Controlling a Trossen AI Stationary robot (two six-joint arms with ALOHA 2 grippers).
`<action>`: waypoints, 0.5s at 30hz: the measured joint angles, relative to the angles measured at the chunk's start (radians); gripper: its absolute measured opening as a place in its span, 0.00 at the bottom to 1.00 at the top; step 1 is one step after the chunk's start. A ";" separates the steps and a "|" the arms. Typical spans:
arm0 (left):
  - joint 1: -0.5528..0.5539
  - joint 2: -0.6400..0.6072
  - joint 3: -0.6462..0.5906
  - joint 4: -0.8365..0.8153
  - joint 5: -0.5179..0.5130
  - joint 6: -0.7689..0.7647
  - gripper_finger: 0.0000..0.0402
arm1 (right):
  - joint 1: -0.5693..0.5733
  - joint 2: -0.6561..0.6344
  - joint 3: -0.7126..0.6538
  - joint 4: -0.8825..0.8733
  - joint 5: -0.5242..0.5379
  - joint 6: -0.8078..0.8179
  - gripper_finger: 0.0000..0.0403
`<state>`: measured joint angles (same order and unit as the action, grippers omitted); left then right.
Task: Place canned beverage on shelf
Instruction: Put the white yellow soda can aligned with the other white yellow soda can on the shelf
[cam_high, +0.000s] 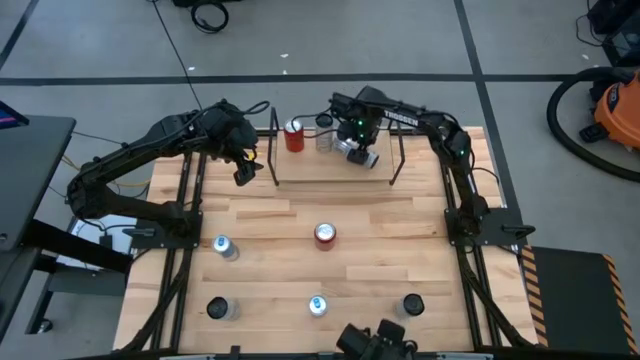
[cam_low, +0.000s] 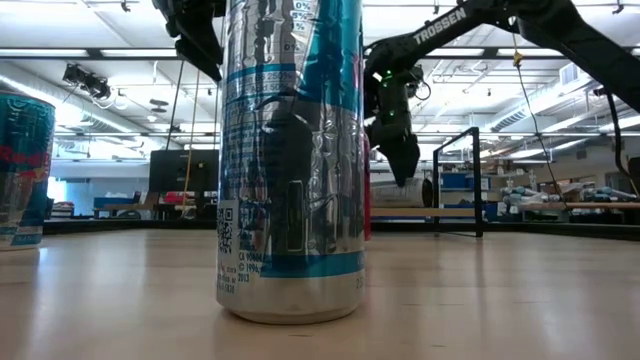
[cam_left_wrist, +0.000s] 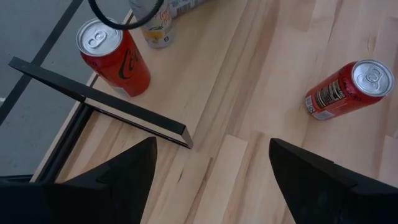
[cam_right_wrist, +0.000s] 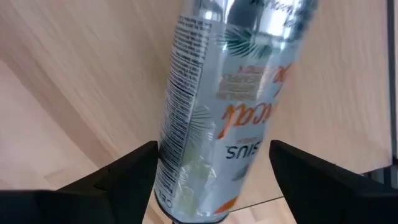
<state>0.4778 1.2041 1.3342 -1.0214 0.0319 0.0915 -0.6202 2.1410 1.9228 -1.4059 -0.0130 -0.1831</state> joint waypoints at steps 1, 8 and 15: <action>0.000 0.000 0.000 0.000 0.000 0.004 0.78 | 0.005 0.000 -0.003 0.000 0.007 0.006 0.78; 0.000 0.000 0.000 0.000 0.000 0.007 0.78 | 0.036 0.000 -0.008 -0.004 0.021 0.017 0.78; 0.000 0.000 0.000 0.000 0.000 0.007 0.78 | 0.050 0.000 -0.008 -0.012 0.022 0.061 0.78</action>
<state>0.4777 1.2037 1.3342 -1.0218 0.0319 0.0987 -0.5705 2.1410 1.9148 -1.4180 0.0090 -0.1223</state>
